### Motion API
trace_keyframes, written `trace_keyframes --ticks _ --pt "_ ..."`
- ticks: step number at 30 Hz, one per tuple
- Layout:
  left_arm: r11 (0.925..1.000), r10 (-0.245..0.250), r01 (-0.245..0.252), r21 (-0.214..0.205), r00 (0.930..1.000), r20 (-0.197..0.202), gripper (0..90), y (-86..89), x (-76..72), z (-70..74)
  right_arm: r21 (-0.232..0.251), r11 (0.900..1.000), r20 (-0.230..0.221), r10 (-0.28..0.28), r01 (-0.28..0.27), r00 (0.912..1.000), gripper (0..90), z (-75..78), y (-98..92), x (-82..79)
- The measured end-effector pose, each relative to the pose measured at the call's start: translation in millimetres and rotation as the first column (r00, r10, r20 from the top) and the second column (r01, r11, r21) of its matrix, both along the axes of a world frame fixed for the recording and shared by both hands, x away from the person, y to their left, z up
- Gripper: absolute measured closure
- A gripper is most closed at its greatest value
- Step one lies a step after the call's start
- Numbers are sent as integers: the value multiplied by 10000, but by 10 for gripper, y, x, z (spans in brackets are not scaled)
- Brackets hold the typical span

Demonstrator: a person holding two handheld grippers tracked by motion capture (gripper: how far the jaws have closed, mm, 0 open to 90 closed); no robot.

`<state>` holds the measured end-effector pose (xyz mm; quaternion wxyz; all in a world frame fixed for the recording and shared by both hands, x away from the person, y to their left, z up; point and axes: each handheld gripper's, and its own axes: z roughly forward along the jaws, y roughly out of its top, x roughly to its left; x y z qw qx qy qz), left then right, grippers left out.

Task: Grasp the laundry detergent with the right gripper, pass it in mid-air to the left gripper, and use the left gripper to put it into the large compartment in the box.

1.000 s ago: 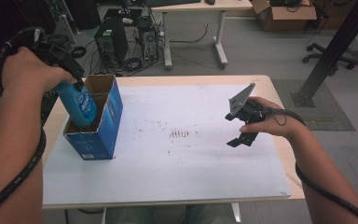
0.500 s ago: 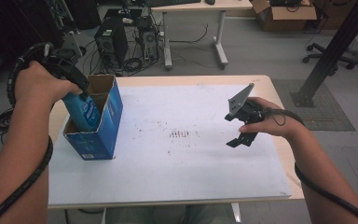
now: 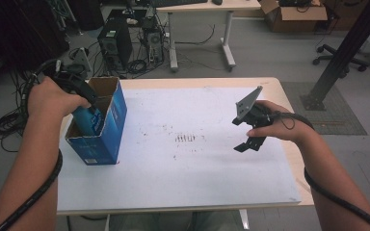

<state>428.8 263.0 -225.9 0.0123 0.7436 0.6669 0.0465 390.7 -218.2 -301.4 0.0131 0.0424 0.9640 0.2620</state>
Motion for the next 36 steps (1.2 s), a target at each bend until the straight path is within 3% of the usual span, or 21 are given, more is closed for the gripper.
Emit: trace_keyframes --ticks 13,19,36 --pt "9999 -33 34 141 10000 -65 380 -22 29 -252 -22 10000 -41 -18 18 10000 28 -7 10 5" --pt "9999 -49 49 139 10000 -9 380 -21 36 -333 -51 10000 -74 -6 6 10000 28 -25 14 6" --pt "9999 -110 113 113 9995 -312 379 -10 62 -536 36 10000 -103 -53 54 9999 28 -71 3 17"
